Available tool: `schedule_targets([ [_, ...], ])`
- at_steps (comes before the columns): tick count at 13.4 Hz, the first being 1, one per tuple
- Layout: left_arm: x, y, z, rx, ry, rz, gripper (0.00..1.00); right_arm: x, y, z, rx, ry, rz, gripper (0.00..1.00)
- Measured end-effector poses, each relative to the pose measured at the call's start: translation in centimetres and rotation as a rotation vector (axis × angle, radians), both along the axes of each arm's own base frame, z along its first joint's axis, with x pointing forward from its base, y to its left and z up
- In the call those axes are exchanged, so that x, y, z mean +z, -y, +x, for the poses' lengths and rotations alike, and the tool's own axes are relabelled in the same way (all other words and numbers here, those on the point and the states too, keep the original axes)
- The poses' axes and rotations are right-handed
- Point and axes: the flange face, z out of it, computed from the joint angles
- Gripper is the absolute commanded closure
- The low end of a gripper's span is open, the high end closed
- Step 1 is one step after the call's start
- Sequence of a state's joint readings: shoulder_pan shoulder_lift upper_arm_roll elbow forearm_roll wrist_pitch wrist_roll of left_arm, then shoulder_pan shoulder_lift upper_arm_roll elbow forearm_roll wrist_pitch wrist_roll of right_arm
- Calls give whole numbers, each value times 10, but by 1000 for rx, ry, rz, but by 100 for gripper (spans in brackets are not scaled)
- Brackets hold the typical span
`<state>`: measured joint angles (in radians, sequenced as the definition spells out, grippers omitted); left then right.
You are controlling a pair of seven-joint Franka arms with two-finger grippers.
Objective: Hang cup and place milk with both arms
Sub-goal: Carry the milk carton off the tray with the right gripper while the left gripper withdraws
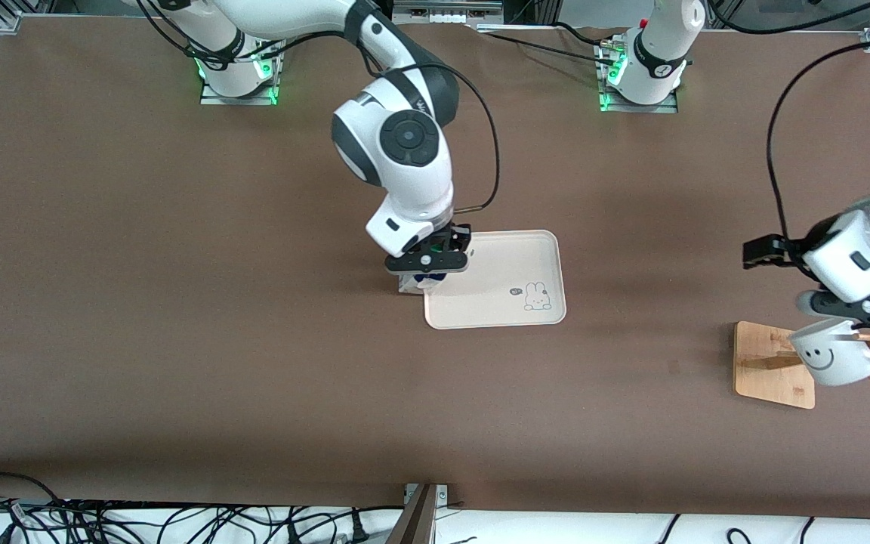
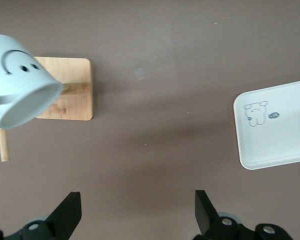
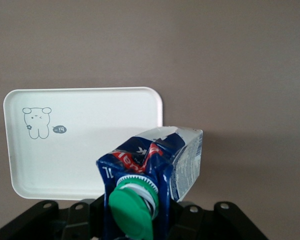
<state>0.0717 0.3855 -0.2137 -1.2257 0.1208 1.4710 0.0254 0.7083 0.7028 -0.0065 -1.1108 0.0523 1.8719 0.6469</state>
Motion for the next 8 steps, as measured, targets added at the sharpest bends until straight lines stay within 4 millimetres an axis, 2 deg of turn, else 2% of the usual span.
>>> schedule_targets([
  [2,9,26,-12,-40,5,3,0,28,52,27,28,-40,39,70],
  [4,13,42,-28,-48,-1,13,0,39,124,60,50,-70,101,70],
  [6,15,47,-38,-47,-9,21,0,32,206,86,87,-94,136,70],
  [8,14,45,-41,-45,-16,24,0,8,283,96,113,-127,138,70],
])
